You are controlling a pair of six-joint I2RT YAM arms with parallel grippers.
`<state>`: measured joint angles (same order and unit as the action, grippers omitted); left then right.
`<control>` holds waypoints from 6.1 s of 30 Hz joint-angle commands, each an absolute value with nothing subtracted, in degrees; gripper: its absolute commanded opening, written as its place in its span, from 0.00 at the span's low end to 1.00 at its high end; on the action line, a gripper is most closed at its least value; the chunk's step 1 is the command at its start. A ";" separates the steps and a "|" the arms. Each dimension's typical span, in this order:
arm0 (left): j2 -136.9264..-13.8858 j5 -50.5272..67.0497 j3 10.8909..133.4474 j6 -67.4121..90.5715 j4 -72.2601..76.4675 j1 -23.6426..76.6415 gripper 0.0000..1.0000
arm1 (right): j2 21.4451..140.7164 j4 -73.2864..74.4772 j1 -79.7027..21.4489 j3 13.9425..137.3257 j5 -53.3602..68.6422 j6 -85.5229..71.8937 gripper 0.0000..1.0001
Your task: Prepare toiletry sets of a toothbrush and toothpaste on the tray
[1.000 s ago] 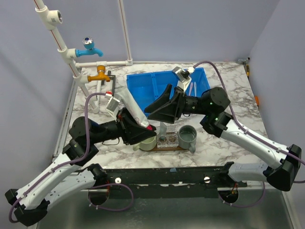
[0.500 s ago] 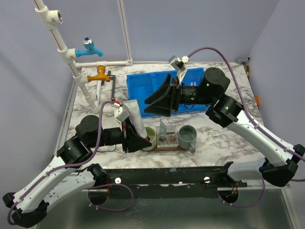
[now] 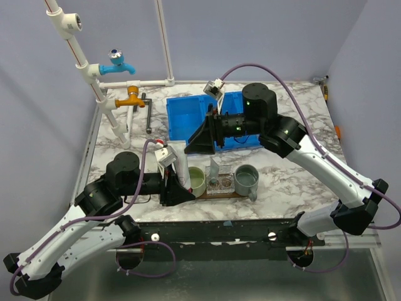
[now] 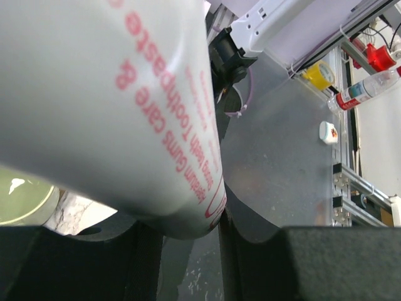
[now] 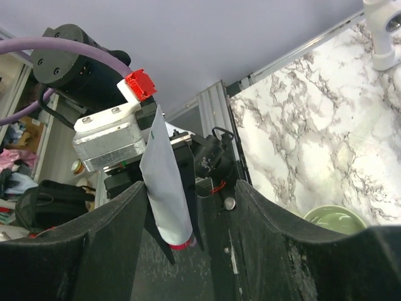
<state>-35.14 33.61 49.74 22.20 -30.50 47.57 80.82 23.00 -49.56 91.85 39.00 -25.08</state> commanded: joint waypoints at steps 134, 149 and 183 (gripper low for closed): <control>-10.87 -5.05 40.08 19.00 -39.90 47.47 0.99 | 68.71 35.96 -55.83 70.10 -14.37 -10.90 0.00; -10.35 -5.11 39.60 19.26 -39.55 47.49 0.99 | 69.17 31.70 -55.85 66.69 -15.18 -9.75 0.00; -11.72 -5.71 39.38 18.98 -39.60 47.48 0.99 | 68.90 21.74 -56.54 54.04 -17.31 -8.64 0.00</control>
